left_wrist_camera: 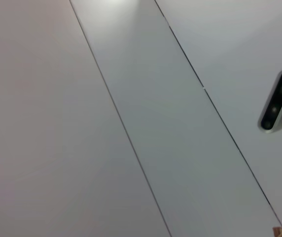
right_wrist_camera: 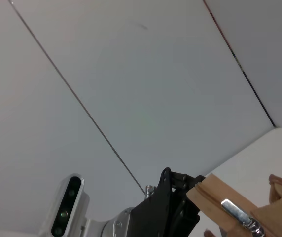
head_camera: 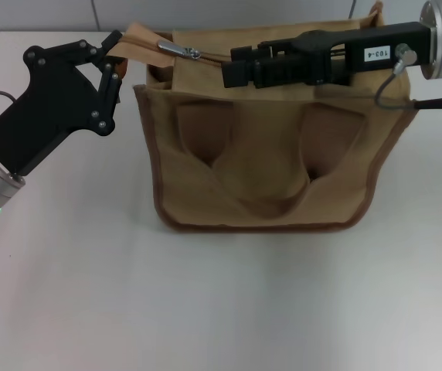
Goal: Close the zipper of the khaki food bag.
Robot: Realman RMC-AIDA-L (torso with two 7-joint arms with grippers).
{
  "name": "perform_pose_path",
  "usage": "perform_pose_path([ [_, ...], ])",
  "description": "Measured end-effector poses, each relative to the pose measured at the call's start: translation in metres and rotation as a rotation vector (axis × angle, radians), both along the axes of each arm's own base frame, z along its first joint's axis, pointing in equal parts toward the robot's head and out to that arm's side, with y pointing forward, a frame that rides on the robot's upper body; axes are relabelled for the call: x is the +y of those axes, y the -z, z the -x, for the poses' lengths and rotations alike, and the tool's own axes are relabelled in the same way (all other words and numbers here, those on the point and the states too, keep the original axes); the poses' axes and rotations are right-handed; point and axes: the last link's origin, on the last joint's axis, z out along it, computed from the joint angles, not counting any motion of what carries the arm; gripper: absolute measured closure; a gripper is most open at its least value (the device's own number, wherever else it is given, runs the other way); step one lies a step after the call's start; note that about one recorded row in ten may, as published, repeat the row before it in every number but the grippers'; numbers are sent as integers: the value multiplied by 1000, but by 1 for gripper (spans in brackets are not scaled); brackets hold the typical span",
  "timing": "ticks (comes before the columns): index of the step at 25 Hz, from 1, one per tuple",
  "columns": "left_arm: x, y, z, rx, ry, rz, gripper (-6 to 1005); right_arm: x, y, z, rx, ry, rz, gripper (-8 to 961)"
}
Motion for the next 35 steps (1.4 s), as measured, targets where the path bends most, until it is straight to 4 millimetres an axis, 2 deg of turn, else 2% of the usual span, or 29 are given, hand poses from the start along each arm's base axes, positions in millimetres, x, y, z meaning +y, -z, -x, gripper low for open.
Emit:
perform_pose_path([
  [11, -3, -2, -5, -18, 43, -3, 948, 3, 9, 15, -48, 71, 103, 215],
  [21, -8, -4, -6, -17, 72, -21, 943, 6, 16, 17, -63, 146, 128, 214],
  [35, -2, -3, -11, -25, 77, -8, 935, 13, 20, 30, -67, 218, 165, 216],
])
